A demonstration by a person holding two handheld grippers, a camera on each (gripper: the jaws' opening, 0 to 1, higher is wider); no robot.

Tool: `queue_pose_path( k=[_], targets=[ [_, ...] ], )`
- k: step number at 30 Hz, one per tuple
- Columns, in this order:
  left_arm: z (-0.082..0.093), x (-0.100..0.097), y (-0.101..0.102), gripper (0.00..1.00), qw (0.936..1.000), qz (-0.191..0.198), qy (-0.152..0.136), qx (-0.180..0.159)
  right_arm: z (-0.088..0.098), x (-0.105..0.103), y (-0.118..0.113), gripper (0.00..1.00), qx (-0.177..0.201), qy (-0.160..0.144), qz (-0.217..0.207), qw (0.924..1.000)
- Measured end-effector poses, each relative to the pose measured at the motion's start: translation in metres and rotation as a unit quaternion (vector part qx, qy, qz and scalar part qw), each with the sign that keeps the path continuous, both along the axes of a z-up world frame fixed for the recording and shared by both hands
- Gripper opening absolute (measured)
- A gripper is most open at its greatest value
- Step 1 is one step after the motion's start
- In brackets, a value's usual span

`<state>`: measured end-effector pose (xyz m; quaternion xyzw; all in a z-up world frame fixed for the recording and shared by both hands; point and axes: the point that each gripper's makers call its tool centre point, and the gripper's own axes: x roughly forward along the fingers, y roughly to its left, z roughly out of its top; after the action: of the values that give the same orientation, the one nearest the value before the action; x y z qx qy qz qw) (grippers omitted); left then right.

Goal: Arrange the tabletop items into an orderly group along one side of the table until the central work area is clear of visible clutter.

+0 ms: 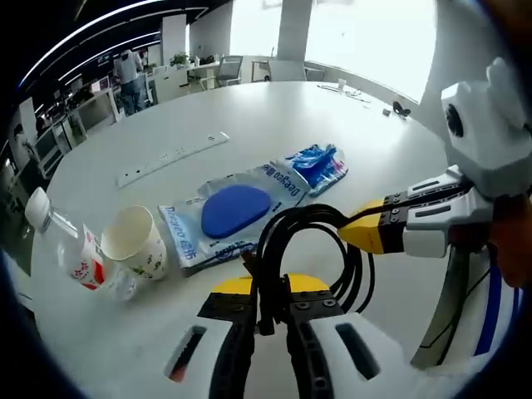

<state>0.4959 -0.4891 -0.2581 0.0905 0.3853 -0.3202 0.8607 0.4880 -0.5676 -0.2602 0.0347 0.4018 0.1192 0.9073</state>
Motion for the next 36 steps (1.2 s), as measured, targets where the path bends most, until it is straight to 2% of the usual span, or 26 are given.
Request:
queue_pose_path(
  k=[6,17,26,36],
  targets=[
    [0.001,0.001,-0.035,0.09,0.9998,-0.017,-0.002,-0.005,0.001,0.0,-0.035,0.02,-0.006,-0.001,-0.015,0.9999],
    [-0.01,0.002,-0.076,0.1,0.9994,-0.031,0.006,-0.012,-0.008,0.001,-0.076,0.02,-0.015,0.007,-0.024,0.9996],
    [-0.03,0.008,-0.096,0.1,0.9993,-0.027,0.023,-0.012,-0.028,0.007,-0.095,0.02,-0.018,0.026,-0.018,0.9993],
    [-0.053,0.015,-0.098,0.1,0.9988,-0.016,0.046,-0.005,-0.052,0.016,-0.098,0.02,-0.018,0.049,-0.002,0.9986]
  ],
)
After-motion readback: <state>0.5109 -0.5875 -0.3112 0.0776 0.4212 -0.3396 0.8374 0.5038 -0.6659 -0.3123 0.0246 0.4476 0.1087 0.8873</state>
